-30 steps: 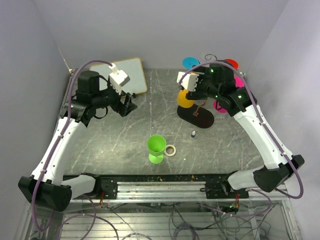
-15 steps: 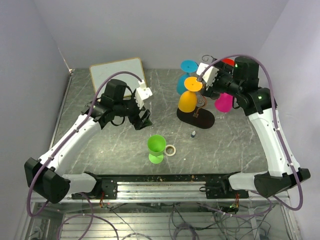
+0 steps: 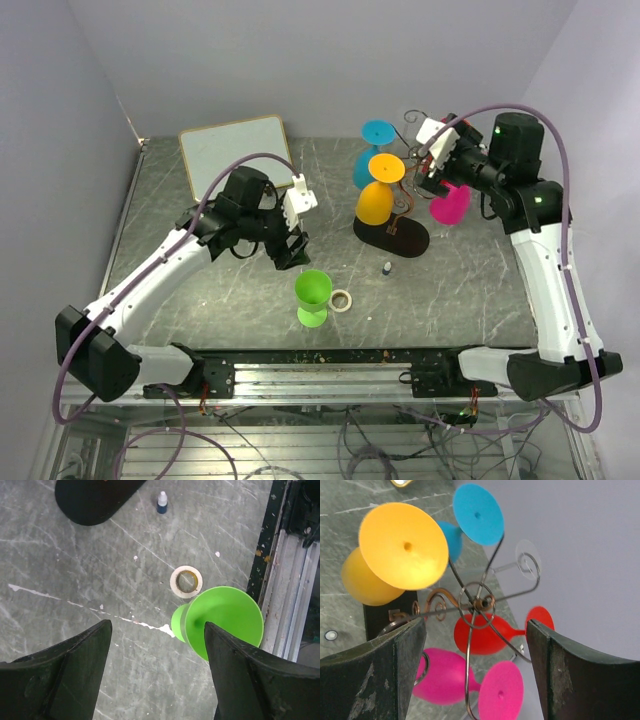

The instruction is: Place the wine glass upside down on the wine glass rack

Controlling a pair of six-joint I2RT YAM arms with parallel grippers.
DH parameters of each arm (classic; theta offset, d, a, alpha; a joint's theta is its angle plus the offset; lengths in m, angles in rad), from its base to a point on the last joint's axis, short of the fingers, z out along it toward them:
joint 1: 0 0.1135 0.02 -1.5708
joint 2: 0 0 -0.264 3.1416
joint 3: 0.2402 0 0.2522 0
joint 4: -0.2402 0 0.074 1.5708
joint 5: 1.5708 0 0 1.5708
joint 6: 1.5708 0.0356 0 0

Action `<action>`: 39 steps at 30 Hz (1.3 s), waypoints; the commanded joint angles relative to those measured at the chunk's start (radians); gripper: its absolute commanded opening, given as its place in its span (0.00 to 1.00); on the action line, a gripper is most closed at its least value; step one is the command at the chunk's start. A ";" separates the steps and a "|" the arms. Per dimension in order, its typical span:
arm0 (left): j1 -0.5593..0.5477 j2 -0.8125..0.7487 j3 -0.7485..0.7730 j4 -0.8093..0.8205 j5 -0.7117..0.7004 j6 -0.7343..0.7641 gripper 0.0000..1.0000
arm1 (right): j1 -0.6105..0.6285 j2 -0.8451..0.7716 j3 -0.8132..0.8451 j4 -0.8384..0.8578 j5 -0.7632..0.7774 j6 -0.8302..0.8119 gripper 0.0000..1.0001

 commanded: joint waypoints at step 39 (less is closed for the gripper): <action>0.013 -0.048 0.094 -0.098 0.086 0.038 0.07 | -0.409 -0.188 -0.050 -0.072 -0.242 0.252 0.87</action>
